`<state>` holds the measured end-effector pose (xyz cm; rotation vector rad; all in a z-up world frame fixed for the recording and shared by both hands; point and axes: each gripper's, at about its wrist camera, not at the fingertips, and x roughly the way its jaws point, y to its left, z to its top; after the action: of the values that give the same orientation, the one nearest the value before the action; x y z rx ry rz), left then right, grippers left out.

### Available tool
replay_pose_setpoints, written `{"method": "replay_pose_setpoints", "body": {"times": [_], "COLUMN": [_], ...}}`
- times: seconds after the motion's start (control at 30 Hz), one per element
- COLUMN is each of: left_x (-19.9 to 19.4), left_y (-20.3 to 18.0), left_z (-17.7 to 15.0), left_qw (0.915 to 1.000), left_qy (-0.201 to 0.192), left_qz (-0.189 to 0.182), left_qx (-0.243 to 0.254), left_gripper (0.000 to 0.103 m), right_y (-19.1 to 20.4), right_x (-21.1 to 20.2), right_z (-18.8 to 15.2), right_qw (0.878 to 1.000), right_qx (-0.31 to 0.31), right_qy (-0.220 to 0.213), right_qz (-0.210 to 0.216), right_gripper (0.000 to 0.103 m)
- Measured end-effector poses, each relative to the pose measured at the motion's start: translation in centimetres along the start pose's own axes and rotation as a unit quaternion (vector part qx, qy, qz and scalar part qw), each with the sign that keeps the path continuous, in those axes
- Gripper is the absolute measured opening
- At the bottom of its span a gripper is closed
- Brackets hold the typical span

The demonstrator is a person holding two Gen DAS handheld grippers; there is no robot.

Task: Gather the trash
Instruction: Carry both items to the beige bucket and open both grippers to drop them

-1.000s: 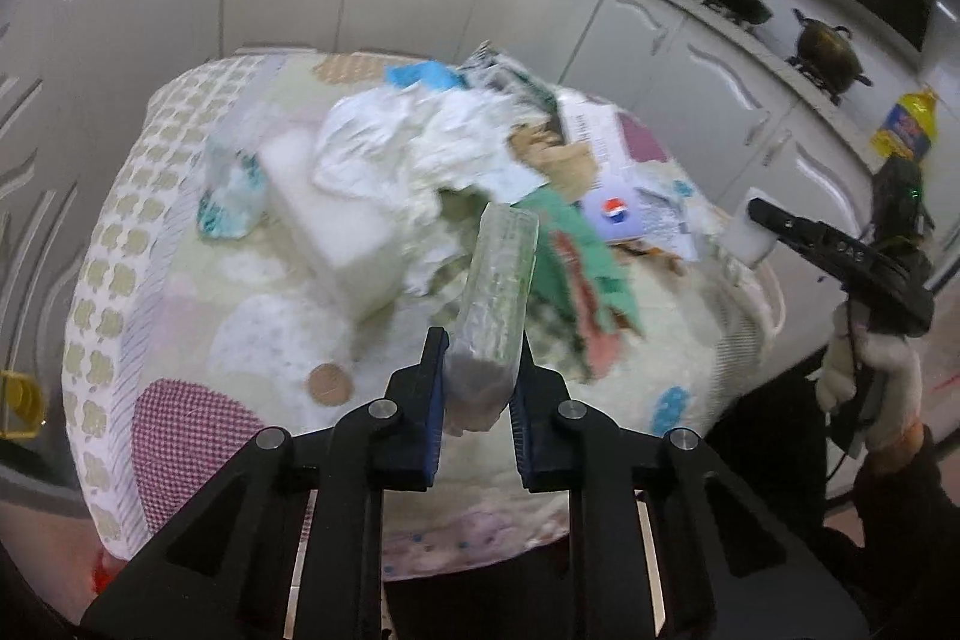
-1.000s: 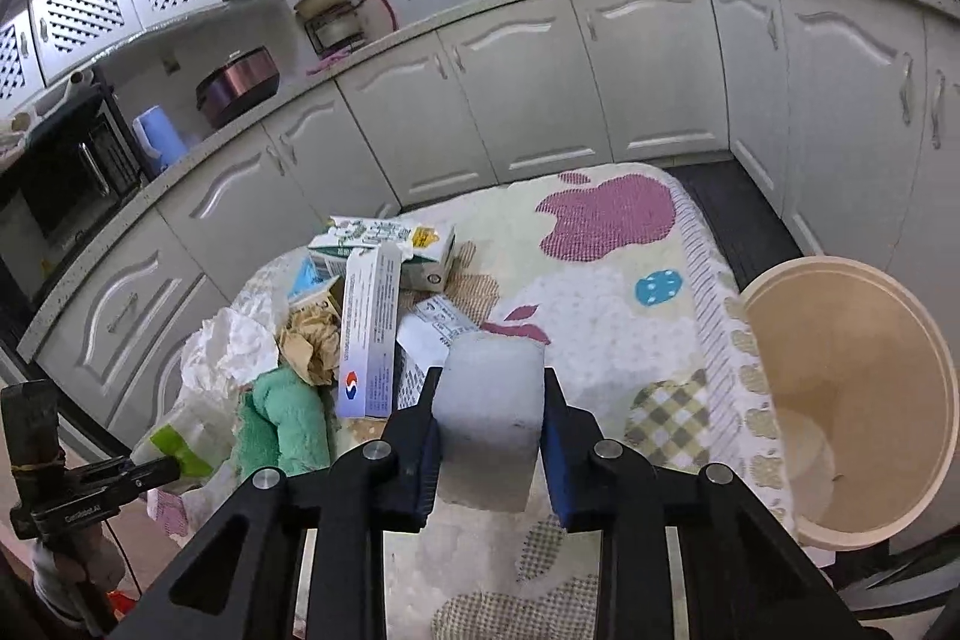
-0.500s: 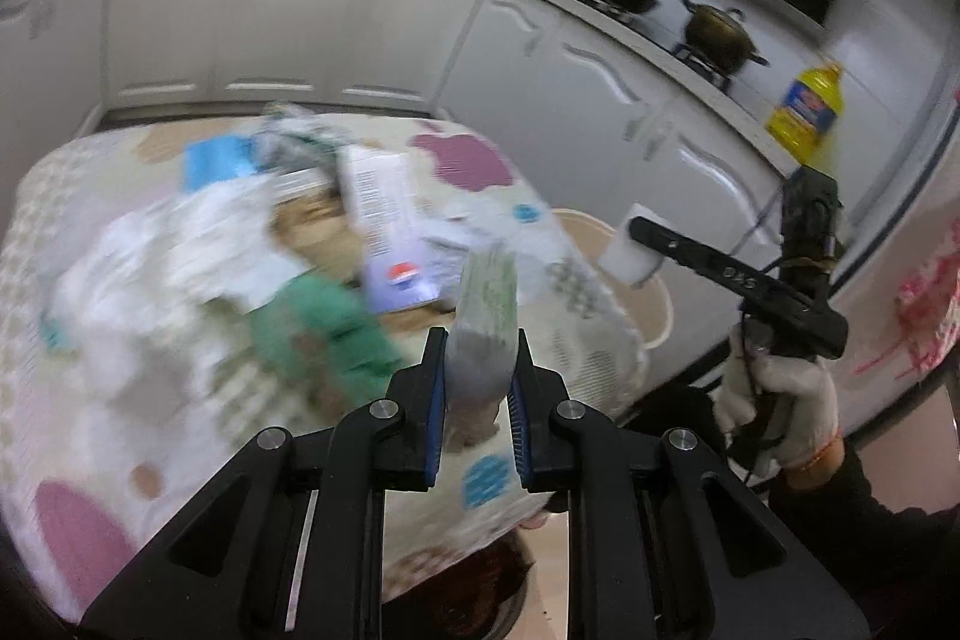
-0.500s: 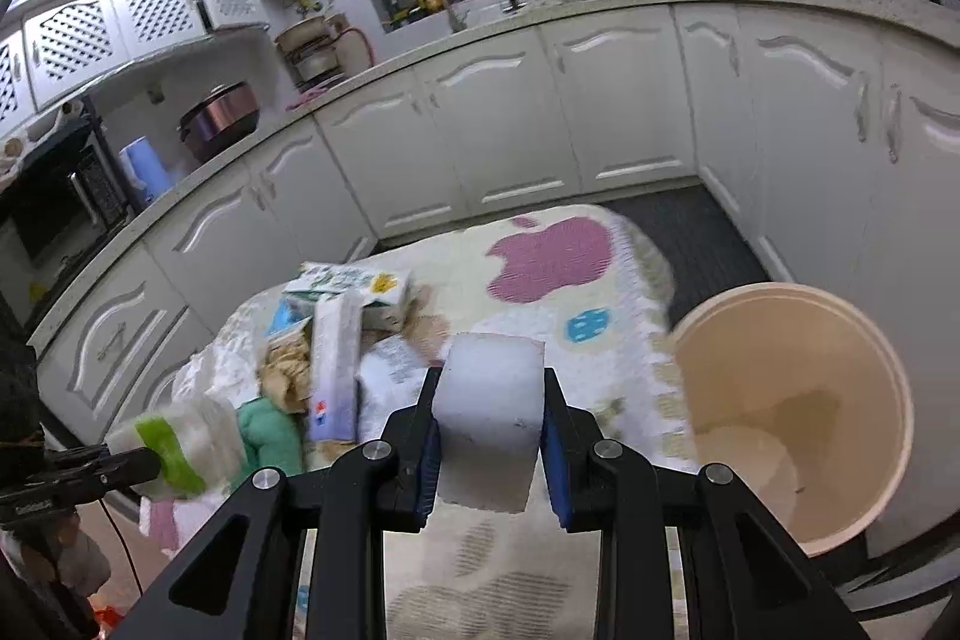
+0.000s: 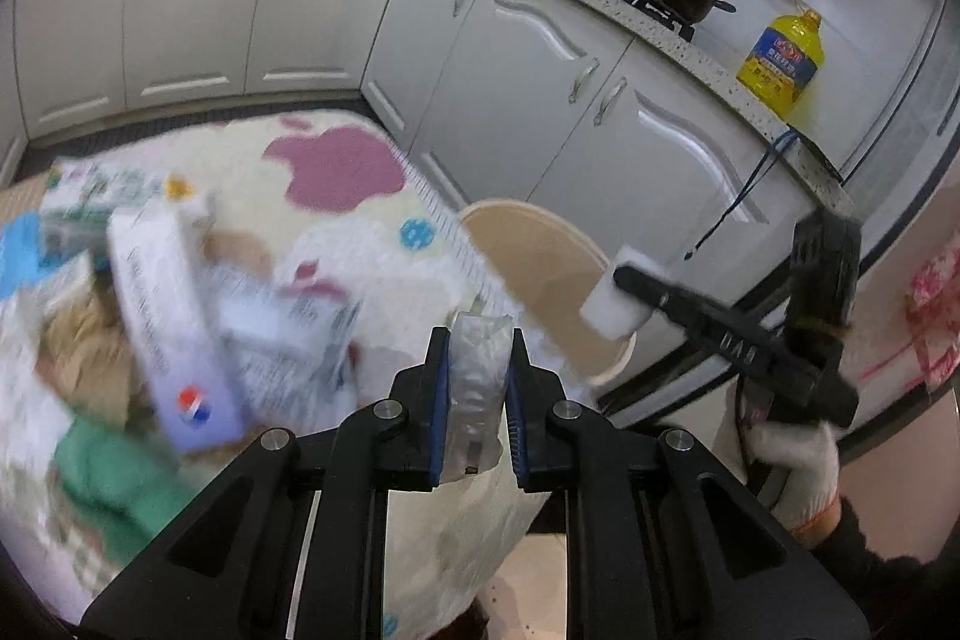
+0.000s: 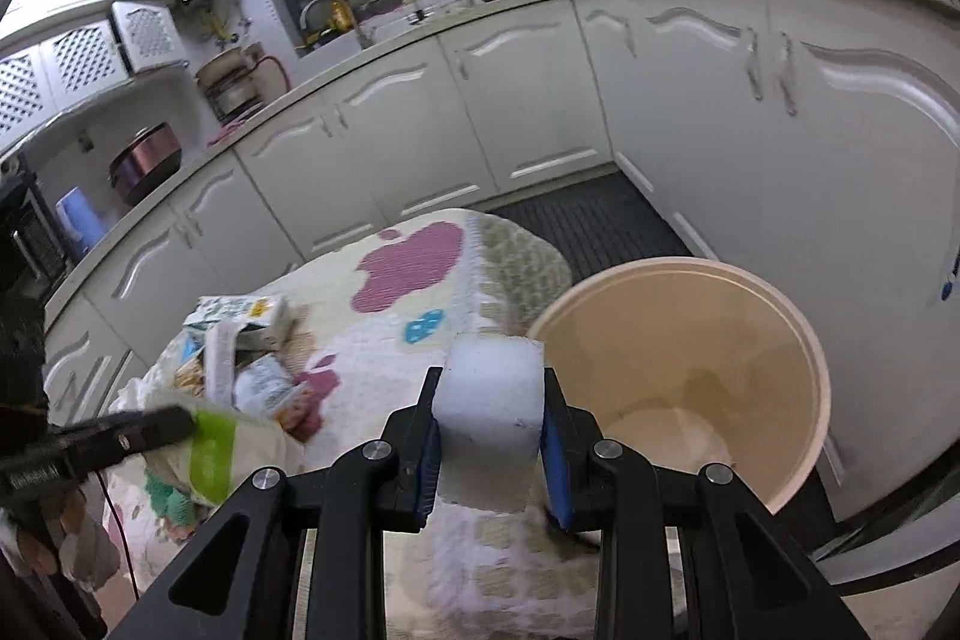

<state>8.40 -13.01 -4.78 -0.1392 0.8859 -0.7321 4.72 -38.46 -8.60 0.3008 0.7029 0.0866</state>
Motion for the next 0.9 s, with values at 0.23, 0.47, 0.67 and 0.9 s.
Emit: {"method": "replay_pose_setpoints", "body": {"times": [0.23,0.47,0.67,0.9], "left_x": [4.7,10.3,11.4,9.1], "left_y": [-3.6,-4.1,-3.7,-3.4], "left_z": [4.0,5.2,4.4,3.2], "left_qw": [0.9998,0.9989,0.9987,0.9994], "left_qy": [-0.014,-0.023,-0.009,-0.013], "left_qz": [-0.010,-0.029,-0.027,-0.015], "left_qx": [0.004,-0.030,-0.041,-0.029], "left_gripper": [0.014,0.046,0.070,0.070], "right_y": [-3.2,-5.7,-6.3,-5.2], "right_x": [1.8,2.2,1.5,1.8], "right_z": [0.8,0.8,0.4,0.1], "right_qw": [0.999,0.995,0.995,0.995], "right_qx": [0.030,0.065,0.069,0.070], "right_qy": [0.010,0.002,0.005,0.014], "right_qz": [-0.035,-0.074,-0.077,-0.064], "right_gripper": [0.028,0.066,0.066,0.066]}}
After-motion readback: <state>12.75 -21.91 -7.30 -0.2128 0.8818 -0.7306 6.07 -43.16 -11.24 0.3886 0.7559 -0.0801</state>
